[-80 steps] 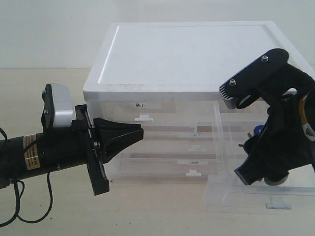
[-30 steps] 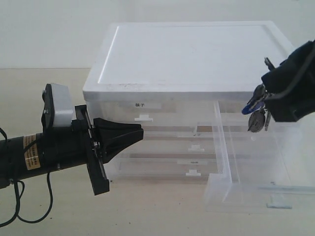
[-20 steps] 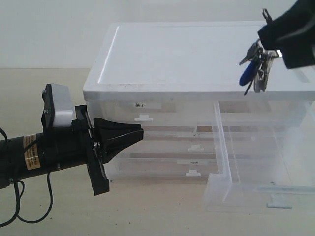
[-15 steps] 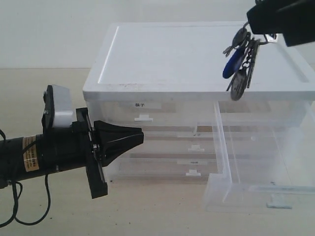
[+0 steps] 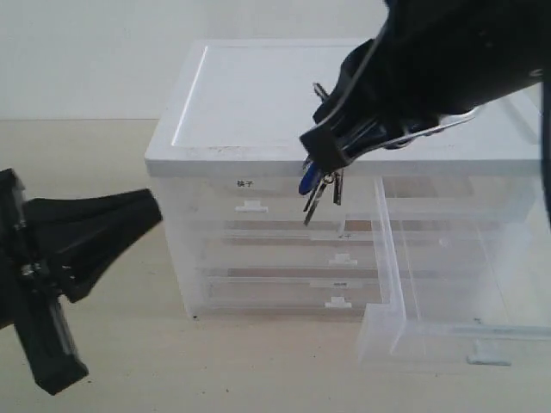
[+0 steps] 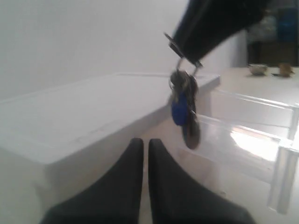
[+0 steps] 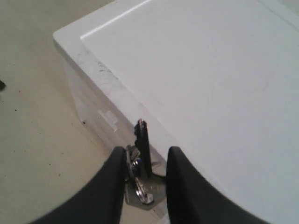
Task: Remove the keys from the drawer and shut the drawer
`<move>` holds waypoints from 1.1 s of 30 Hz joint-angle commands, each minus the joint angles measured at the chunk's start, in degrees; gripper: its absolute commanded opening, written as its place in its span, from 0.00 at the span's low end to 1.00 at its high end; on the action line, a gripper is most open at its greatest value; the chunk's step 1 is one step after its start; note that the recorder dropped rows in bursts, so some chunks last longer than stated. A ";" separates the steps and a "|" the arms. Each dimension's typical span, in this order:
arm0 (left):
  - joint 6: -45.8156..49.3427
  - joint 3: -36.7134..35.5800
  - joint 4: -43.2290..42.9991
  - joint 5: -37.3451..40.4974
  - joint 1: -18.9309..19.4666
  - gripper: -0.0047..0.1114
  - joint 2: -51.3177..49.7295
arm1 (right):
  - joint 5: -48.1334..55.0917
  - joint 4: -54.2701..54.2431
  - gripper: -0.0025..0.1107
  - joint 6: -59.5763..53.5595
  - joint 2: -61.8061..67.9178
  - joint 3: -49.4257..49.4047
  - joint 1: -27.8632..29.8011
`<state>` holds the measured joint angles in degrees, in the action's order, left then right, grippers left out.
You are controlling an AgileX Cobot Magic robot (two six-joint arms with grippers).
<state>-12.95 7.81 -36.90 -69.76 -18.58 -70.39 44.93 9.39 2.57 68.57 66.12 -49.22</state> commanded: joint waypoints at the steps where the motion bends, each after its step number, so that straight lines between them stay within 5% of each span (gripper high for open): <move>1: 1.04 -6.11 16.24 -0.21 0.02 0.08 6.22 | -2.84 -0.87 0.02 -0.61 3.40 0.31 0.02; 5: 1.04 -7.81 27.50 -0.21 0.02 0.08 11.08 | 1.10 -0.92 0.02 -0.61 7.35 0.19 0.02; 33: 1.04 -7.81 23.95 -0.21 0.02 0.08 13.96 | -2.99 3.57 0.02 0.26 12.56 -6.78 -2.94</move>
<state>-12.16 0.42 -12.58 -69.76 -18.58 -56.82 42.17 12.54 2.75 81.43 59.34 -52.01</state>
